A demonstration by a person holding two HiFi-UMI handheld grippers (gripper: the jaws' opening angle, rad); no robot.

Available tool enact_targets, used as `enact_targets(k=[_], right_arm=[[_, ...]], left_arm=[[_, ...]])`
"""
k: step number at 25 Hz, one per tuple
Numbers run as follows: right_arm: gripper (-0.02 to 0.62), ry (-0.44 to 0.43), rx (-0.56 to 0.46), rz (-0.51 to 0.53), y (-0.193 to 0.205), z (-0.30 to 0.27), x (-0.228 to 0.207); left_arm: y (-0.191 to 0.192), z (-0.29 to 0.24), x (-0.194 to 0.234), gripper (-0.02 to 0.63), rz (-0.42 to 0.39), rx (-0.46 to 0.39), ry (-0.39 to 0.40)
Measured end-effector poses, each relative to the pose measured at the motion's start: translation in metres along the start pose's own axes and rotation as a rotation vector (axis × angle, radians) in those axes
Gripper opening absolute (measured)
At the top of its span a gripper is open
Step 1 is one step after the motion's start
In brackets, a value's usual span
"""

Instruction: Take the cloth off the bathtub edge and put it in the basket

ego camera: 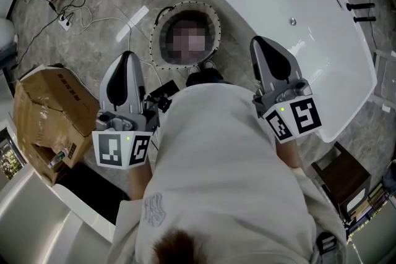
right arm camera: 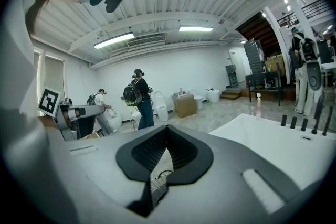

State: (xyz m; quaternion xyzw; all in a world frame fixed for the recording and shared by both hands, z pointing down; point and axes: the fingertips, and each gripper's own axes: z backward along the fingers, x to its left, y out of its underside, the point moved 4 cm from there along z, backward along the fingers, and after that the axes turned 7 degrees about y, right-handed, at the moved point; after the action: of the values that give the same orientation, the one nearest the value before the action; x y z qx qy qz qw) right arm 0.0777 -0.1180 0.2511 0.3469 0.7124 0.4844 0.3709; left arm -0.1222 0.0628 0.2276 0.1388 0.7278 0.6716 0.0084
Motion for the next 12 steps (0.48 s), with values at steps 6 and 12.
enact_targets(k=[6, 12], right_arm=[[-0.002, -0.004, 0.001, 0.001, 0.0006, 0.0005, 0.0007], [-0.002, -0.008, 0.003, 0.008, 0.001, -0.0003, 0.0018]], left_arm=[[0.0001, 0.0007, -0.0006, 0.049, -0.001, 0.001, 0.001], [0.0001, 0.0008, 0.0001, 0.049, -0.001, -0.001, 0.0]])
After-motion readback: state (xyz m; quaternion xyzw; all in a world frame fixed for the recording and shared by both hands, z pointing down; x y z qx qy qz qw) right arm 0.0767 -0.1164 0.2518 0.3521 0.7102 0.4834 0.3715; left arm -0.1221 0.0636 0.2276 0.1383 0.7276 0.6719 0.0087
